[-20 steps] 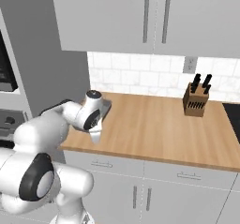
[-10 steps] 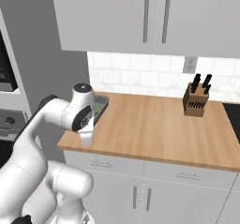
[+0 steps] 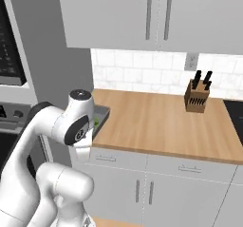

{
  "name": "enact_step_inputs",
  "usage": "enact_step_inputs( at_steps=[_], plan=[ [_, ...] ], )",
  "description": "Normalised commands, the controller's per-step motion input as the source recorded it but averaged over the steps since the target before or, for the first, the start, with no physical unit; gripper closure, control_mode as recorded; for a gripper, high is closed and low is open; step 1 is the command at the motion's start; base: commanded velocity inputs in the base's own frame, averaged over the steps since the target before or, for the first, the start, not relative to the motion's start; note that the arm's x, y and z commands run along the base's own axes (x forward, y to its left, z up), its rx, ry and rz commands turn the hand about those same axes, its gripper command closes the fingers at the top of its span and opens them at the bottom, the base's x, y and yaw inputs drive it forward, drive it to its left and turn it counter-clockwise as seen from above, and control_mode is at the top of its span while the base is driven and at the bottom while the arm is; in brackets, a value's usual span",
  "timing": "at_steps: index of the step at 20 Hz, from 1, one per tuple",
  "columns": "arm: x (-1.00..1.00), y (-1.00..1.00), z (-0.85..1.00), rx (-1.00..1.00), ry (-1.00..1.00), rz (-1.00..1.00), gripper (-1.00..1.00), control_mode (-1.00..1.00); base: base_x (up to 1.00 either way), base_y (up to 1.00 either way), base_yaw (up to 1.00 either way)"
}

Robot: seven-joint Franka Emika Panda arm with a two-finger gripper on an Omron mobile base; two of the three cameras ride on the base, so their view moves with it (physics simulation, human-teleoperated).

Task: Take the meat container that has the fish and place it on the second highest rack of the freezer. Then take the vegetable container that has the mushroom and lemon wedge and place it on the highest rack of the freezer.

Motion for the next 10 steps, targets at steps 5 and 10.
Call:
enact_step_inputs(
  at_steps=[5, 10],
  plan=[
    [0.00, 0.00, 0.00, 0.00, 0.00, 0.00, 1.00, 1.00, -1.00, -0.10, 0.14],
    [0.00, 0.00, 0.00, 0.00, 0.00, 0.00, 1.00, 1.00, -0.84, 0.04, 0.72]
  ],
)
